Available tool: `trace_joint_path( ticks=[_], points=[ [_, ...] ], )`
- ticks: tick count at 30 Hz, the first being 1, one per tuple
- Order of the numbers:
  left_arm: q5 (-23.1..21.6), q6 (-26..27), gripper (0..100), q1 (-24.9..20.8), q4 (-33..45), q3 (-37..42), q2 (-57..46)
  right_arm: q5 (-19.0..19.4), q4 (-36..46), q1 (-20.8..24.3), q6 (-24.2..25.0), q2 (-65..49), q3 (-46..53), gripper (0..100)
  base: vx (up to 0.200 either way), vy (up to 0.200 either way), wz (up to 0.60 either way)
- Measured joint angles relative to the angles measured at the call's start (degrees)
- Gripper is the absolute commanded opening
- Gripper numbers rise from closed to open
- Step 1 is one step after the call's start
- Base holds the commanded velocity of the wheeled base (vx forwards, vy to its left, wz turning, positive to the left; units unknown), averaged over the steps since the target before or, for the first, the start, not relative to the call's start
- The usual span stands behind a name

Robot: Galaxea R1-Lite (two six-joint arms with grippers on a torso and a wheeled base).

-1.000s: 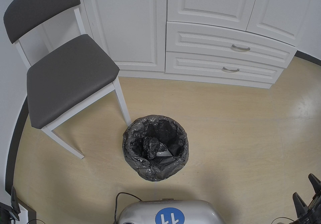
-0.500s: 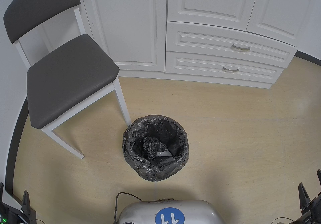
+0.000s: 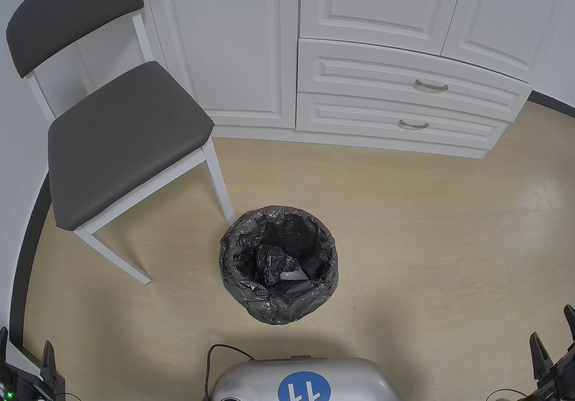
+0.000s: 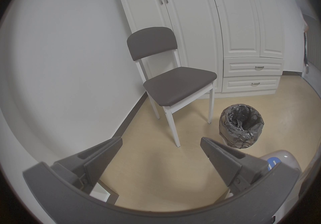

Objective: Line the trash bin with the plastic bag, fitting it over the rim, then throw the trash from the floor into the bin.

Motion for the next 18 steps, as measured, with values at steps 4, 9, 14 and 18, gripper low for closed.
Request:
trace_joint_path(
  ticks=[4, 9, 14, 18],
  points=[
    [0.4, 0.0, 100, 0.0, -0.1, -0.4, 0.0, 0.4, 0.1, 0.0, 0.2, 0.0, 0.0, 100, 0.000, 0.000, 0.00],
    [0.5, 0.1, 100, 0.0, -0.1, -0.6, 0.0, 0.8, 0.1, 0.0, 0.4, 0.0, 0.0, 100, 0.000, 0.000, 0.00],
    [0.4, -0.4, 100, 0.0, -0.1, 0.2, 0.0, -1.5, 0.1, 0.0, 0.7, 0.0, 0.0, 100, 0.000, 0.000, 0.00],
    [-0.4, -1.9, 100, 0.0, -0.1, 0.5, 0.0, -4.0, 0.0, 0.0, -0.8, 0.0, 0.0, 100, 0.000, 0.000, 0.00]
  ],
)
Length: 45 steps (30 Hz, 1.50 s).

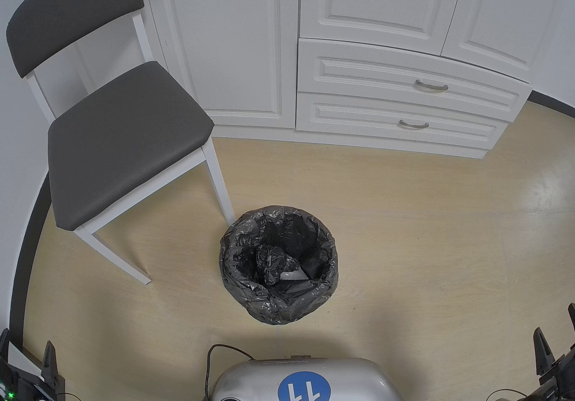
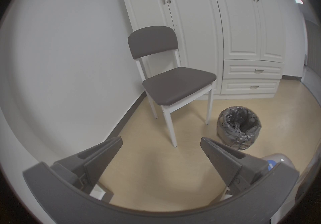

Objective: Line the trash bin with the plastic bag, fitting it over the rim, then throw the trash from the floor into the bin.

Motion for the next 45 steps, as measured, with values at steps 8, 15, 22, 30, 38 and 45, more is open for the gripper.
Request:
trace_joint_path(
  ticks=[8, 15, 22, 30, 38, 45],
  points=[
    [-6.2, -2.3, 100, -1.6, -2.4, 0.9, -2.0, -0.8, -0.5, 0.0, -2.1, 0.0, 0.0, 100, 0.000, 0.000, 0.00],
    [-4.4, -4.2, 100, -2.1, -9.9, 3.6, -2.9, -4.2, -1.0, 0.0, -0.2, 0.0, 0.0, 100, 0.000, 0.000, 0.00],
    [-6.9, -4.9, 100, -2.5, -9.8, 4.6, -3.1, -4.9, -2.6, 0.0, 0.1, 0.0, 0.0, 100, 0.000, 0.000, 0.00],
    [-14.3, -4.9, 100, -2.6, -9.4, 5.0, -3.2, -3.8, -1.8, 0.0, 0.1, 0.0, 0.0, 100, 0.000, 0.000, 0.00],
    [-14.9, -4.9, 100, -2.6, -9.2, 5.0, -3.2, -0.4, 4.4, -0.1, 0.1, 0.0, 0.0, 100, 0.000, 0.000, 0.00],
    [-14.6, -4.8, 100, -2.6, -9.7, 5.0, -3.2, 0.1, 2.7, 0.0, 0.6, 0.0, 0.0, 100, 0.000, 0.000, 0.00]
  ],
)
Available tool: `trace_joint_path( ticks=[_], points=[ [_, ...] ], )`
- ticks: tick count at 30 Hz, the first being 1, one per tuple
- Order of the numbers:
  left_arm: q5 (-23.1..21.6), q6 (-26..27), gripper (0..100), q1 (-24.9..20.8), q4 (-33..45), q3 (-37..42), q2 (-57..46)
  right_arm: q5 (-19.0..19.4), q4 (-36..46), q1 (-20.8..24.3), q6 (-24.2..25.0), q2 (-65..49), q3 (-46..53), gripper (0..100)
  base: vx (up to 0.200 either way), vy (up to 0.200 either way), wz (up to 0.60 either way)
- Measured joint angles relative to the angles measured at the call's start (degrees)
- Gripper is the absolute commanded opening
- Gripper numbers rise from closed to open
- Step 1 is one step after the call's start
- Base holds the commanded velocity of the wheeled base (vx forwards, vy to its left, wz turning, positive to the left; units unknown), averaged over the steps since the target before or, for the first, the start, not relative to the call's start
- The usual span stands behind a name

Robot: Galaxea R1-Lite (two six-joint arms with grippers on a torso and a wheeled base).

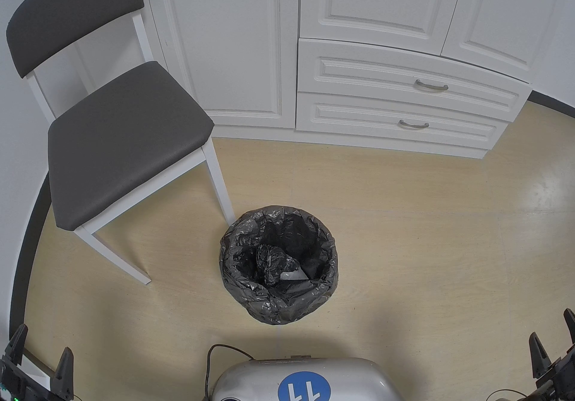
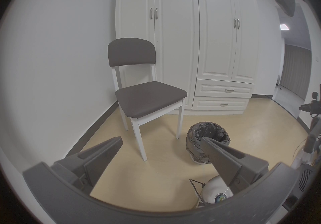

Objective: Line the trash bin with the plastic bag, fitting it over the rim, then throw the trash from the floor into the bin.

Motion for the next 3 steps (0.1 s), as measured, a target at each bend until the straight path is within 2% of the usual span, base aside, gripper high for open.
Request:
trace_joint_path(
  ticks=[3],
  points=[
    [-0.1, 0.1, 100, 0.0, 0.0, 0.0, 0.0, 0.0, 0.0, 0.0, 0.0, 0.0, 0.0, 100, 0.000, 0.000, 0.00]
  ],
)
